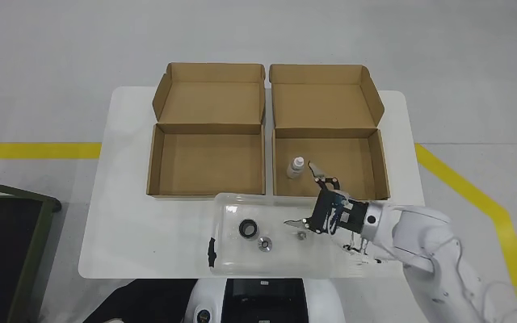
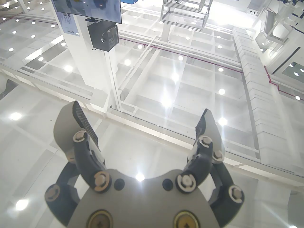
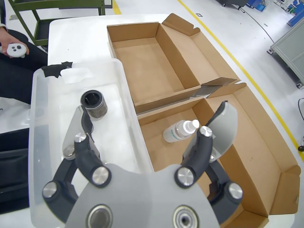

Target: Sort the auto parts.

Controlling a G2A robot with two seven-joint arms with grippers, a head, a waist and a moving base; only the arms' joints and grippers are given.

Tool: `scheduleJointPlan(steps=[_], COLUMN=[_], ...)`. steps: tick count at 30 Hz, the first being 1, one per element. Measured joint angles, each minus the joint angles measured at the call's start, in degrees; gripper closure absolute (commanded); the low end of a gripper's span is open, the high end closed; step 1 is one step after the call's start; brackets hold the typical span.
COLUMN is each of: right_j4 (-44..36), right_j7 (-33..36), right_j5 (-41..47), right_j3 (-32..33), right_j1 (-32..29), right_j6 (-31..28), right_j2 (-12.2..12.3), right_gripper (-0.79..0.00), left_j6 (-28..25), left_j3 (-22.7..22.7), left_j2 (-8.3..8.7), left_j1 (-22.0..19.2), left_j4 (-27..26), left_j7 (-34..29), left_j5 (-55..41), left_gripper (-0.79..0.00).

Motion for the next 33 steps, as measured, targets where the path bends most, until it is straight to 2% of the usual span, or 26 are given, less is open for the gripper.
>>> scheduleJointPlan(steps=[5, 10, 23, 29, 33], right_j4=[-1.8, -4.3, -3.4, -3.6, -3.7], right_j7=[0.9, 4.6, 11.3, 16.6, 21.1], right_j5=[-0.5, -6.5, -12.7, -14.9, -16.6], right_j3=[1.0, 0.9, -2.8, -5.2, -7.3], right_j1=[-2.3, -4.1, -6.1, -5.6, -4.9], right_j6=[-2.8, -6.8, -7.0, -6.9, -6.4], right_j2=[0.6, 1.3, 2.1, 2.4, 2.4], right_gripper=[-0.785, -0.785, -0.785, -0.727, -0.631], left_j6=[0.0, 0.0, 0.0, 0.0, 0.0], left_j3=[0.0, 0.0, 0.0, 0.0, 0.0], left_j2=[0.0, 0.0, 0.0, 0.0, 0.0], left_j1=[0.0, 0.0, 0.0, 0.0, 0.0], left_j4=[0.0, 0.0, 0.0, 0.0, 0.0], left_j7=[0.0, 0.0, 0.0, 0.0, 0.0], left_j5=[0.0, 0.0, 0.0, 0.0, 0.0], left_gripper=[-0.785, -0.785, -0.785, -0.785, -0.785])
